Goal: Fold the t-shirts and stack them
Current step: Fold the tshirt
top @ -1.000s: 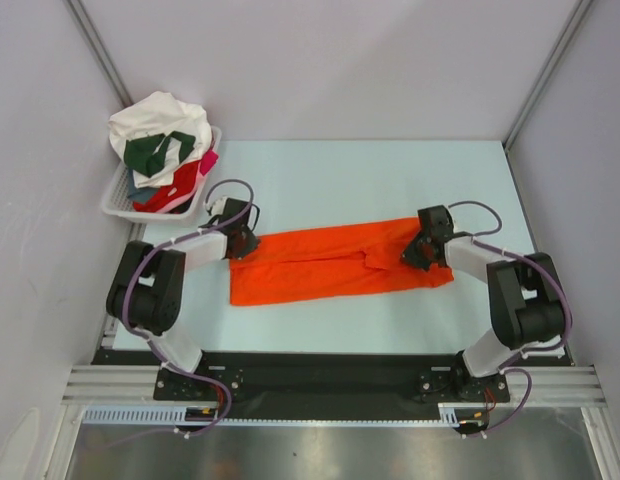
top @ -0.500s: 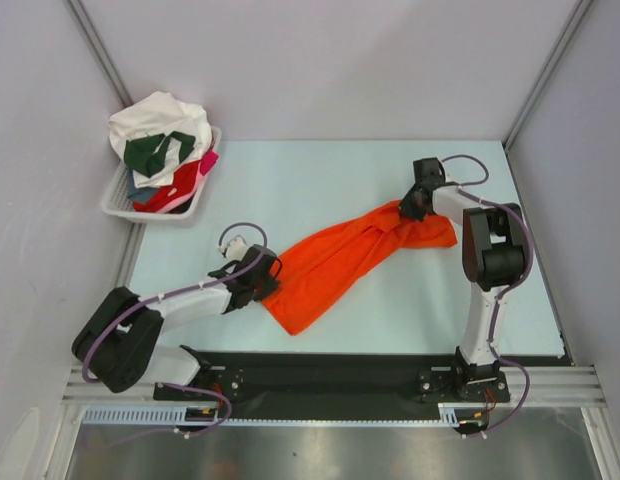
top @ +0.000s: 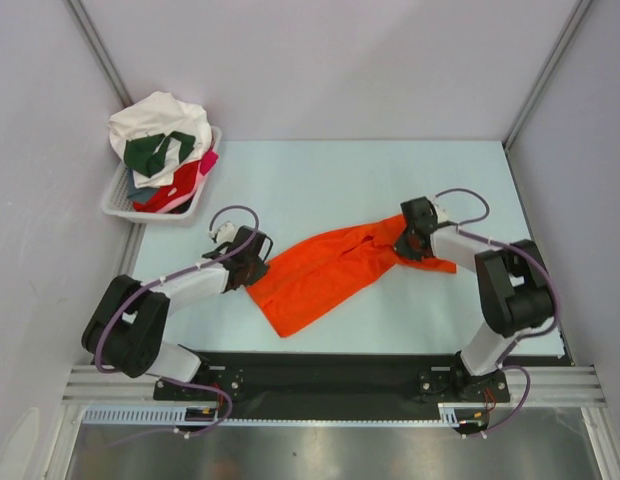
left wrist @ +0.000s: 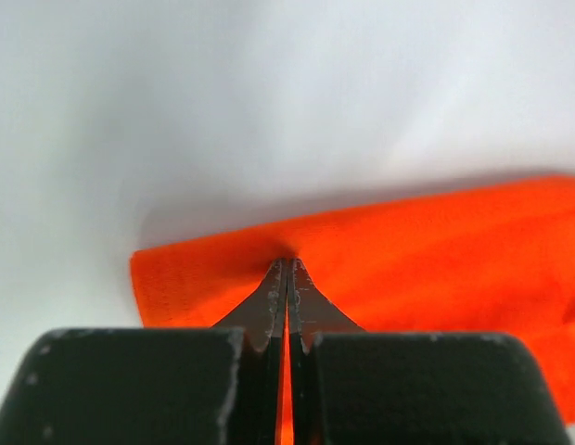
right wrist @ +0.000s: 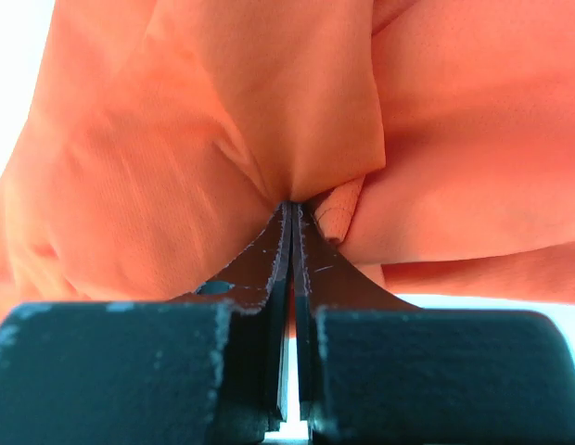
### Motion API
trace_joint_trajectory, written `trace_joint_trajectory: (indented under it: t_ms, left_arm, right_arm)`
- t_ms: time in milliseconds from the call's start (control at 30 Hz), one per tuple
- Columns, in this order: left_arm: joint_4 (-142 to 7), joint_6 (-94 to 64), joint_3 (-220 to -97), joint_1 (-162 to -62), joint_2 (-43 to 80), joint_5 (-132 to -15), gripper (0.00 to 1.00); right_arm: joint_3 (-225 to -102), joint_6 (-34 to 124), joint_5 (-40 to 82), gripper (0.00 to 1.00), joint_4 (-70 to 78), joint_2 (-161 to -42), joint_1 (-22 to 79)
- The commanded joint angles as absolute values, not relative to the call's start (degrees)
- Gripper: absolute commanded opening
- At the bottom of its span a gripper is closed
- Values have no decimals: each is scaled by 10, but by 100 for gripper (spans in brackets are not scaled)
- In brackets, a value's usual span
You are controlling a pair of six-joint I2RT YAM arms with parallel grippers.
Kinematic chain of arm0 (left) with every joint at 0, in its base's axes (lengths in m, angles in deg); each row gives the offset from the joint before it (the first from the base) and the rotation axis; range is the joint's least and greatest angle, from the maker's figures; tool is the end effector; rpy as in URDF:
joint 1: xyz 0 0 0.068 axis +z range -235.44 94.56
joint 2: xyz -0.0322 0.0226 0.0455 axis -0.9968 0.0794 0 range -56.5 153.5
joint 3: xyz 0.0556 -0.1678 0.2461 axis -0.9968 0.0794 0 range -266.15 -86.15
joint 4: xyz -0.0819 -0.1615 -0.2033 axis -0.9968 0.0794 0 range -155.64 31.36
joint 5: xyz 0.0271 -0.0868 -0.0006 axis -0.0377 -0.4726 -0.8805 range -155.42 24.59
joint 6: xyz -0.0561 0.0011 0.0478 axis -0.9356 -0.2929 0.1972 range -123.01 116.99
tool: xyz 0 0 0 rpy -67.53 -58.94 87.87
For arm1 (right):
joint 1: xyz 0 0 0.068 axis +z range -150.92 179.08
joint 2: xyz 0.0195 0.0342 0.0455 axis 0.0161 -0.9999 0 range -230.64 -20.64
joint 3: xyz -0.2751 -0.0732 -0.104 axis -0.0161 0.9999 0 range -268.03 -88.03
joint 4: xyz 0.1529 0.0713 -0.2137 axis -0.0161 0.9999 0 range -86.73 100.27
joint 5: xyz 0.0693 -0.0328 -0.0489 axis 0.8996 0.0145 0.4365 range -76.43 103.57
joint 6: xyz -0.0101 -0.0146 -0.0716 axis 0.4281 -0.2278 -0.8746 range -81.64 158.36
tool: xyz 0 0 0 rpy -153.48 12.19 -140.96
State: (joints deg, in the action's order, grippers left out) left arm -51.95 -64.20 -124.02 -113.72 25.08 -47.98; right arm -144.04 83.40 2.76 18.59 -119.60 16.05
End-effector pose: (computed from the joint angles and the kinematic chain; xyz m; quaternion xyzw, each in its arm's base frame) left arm 0.2511 -0.1140 0.1597 -0.3096 0.8978 -0.0918 0.2994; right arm 0.3529 0.0957 0.1598 0.2571 0.9228 0.0626 0.2799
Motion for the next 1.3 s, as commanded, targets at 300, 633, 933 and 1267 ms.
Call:
trace_joint_trajectory:
  t_ms: [300,633,933,1267]
  left_arm:
    - [-477,-486,-1347,-1090,276,-504,0]
    - [-409,-483,-1332,-1201,186,-515,23]
    - [-403,-525,-1230,-1271,111,-581,50]
    - [-367,-507,-1197,-1309,99,-615,73]
  right_arm:
    - [-1296,883,-11,7,229,-1013,213]
    - [-1307,839,-30,36,252,-934,179]
    - [-1310,796,59,53,210,-924,49]
    - [-1408,766,92,60,147,-1077,6]
